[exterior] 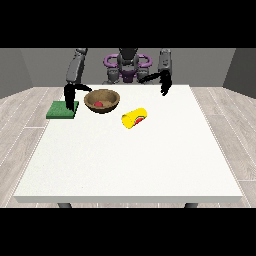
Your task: Pick the cup and pour the ball into the bowl, then pick the bowl and place it on the pad
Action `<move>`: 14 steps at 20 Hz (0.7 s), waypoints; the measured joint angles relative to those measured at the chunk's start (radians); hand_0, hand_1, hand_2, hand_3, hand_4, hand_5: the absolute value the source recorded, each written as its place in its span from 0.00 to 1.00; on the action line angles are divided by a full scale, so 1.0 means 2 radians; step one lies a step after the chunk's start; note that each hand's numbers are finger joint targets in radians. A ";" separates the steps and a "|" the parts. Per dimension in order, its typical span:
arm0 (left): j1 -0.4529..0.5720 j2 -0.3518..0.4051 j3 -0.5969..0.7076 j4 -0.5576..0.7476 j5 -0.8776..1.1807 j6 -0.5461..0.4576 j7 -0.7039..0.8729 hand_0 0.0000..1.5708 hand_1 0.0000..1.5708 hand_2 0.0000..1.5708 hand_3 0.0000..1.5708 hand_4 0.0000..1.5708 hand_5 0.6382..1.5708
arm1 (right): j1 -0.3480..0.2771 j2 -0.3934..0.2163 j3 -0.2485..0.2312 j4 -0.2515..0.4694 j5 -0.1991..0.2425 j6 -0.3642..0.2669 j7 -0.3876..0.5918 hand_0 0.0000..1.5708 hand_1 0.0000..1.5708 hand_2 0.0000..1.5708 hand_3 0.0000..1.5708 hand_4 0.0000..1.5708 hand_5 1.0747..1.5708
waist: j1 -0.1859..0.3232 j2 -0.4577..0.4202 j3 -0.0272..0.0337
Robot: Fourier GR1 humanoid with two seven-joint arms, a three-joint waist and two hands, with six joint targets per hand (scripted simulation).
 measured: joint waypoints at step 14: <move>-0.020 -0.004 -0.032 -0.049 -0.001 -0.020 0.031 0.00 0.00 0.00 0.00 0.00 0.99 | 0.002 0.005 -0.028 0.025 -0.017 -0.011 -0.057 0.00 0.00 0.00 0.00 0.19 0.93 | 0.045 0.017 -0.0134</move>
